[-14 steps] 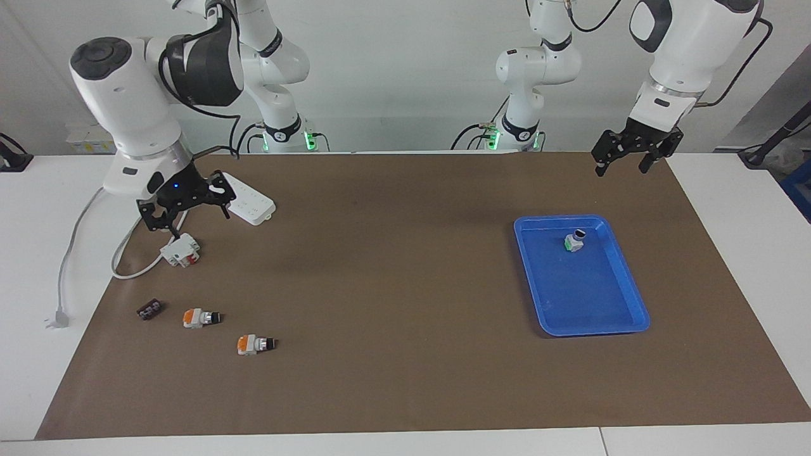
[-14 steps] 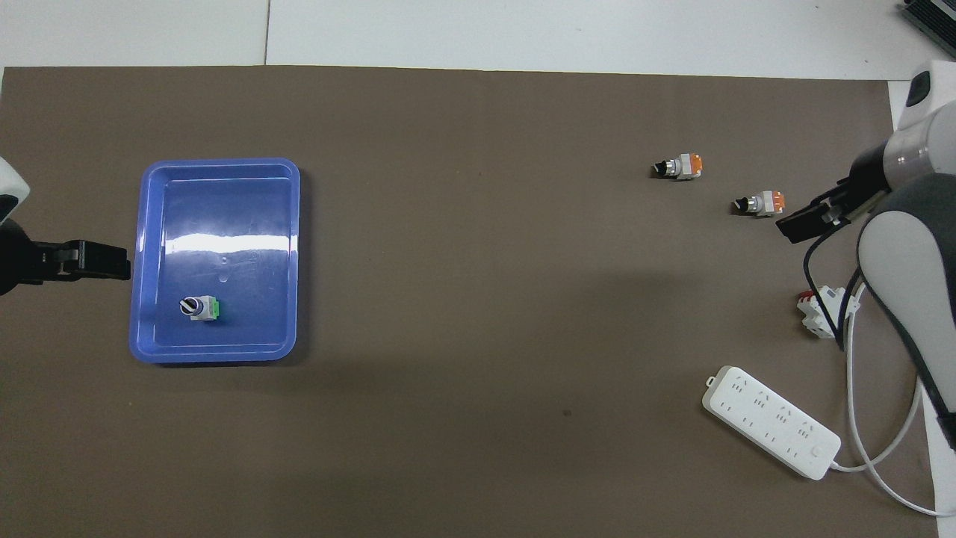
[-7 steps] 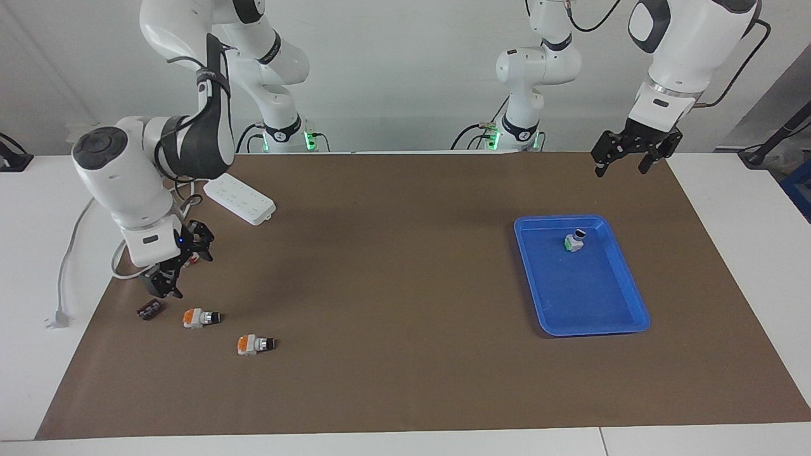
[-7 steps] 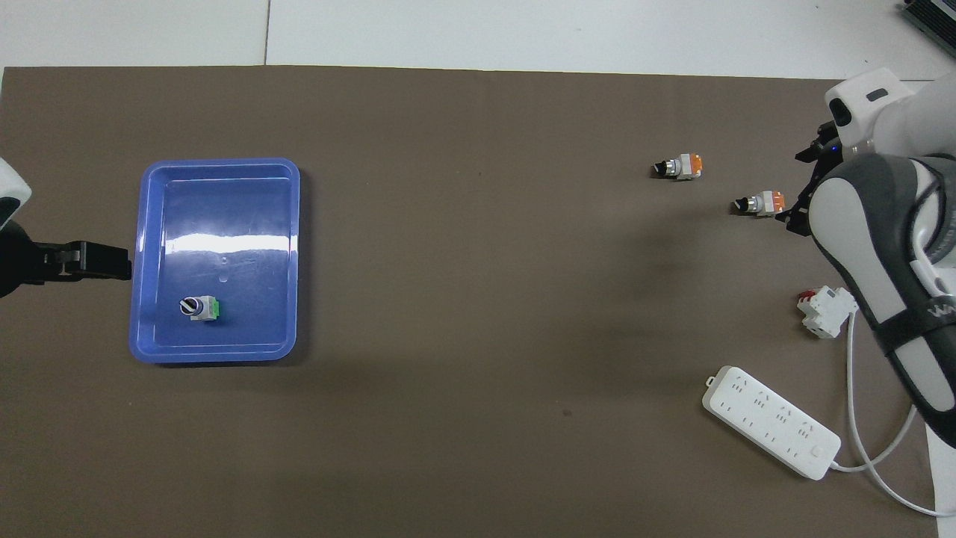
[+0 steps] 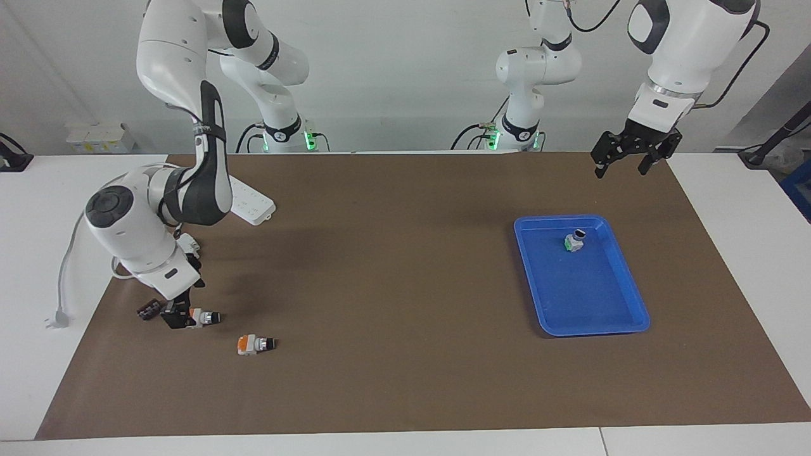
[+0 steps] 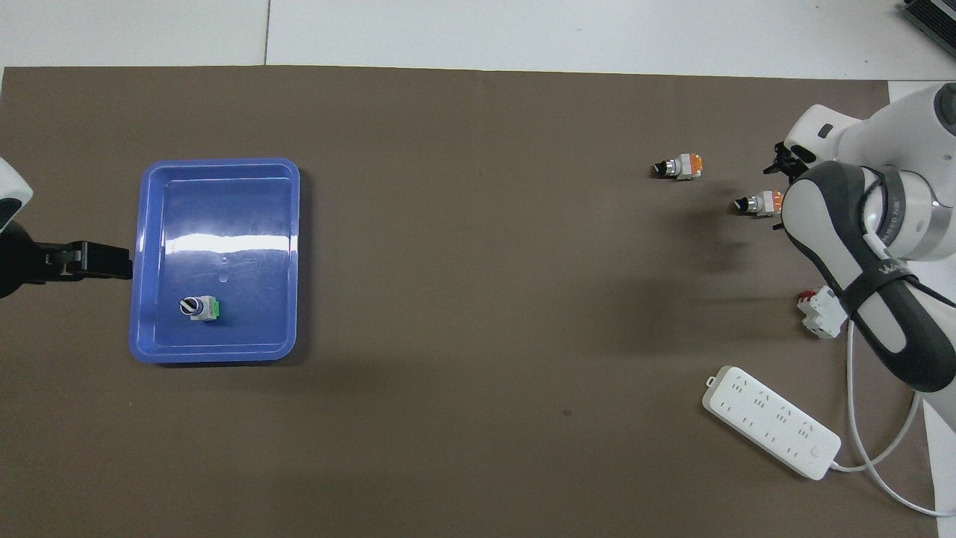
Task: Turn and place switch with both arms
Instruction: 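Reach the right gripper down to the nearer orange-and-white switch and grasp it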
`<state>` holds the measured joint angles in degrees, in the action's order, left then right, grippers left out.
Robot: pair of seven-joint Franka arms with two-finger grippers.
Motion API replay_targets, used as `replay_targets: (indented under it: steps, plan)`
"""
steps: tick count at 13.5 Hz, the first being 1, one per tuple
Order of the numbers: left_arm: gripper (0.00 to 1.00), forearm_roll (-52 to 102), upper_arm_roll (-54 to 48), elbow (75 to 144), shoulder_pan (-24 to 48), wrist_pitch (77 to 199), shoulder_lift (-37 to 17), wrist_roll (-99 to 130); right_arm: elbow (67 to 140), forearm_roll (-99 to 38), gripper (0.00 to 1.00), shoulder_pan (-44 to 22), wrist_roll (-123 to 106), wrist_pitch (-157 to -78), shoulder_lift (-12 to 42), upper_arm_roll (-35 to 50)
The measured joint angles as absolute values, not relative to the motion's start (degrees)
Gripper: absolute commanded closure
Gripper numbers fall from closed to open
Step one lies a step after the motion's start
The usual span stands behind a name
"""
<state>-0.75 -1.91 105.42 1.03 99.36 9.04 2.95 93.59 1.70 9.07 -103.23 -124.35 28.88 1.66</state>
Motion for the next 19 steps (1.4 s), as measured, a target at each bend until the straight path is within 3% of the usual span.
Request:
replay_targets:
  steps: [9,11,12,13,14,15,19]
  plan:
    - [0.0,-0.8,-1.9,105.7,1.0,99.5,9.2,3.0,93.5,1.8,0.0,10.2,-109.7,-127.5,31.9,2.6]
    - [0.0,-0.8,-1.9,105.9,1.0,99.6,9.3,3.0,93.5,1.8,0.04,10.9,-110.2,-127.6,32.7,2.5]
    - [0.0,-0.8,-1.9,106.1,1.0,99.8,9.3,3.0,93.5,1.8,0.22,11.3,-110.5,-127.7,33.0,2.5]
    - [0.0,-0.8,-1.9,106.3,1.0,100.0,9.4,3.0,93.5,1.8,0.63,11.5,-110.7,-127.9,33.1,2.5]
    - [0.0,-0.8,-1.9,106.4,1.0,100.1,9.5,3.0,93.5,1.8,0.94,11.5,-110.7,-128.0,33.2,2.5]
    - [0.0,-0.8,-1.9,106.6,1.0,100.2,9.6,3.0,93.4,1.8,1.0,11.5,-110.7,-128.1,33.2,2.6]
    - [0.0,-0.8,-1.9,107.0,1.0,100.5,9.8,3.0,93.0,1.7,1.0,11.6,-110.7,-128.1,33.0,3.0]
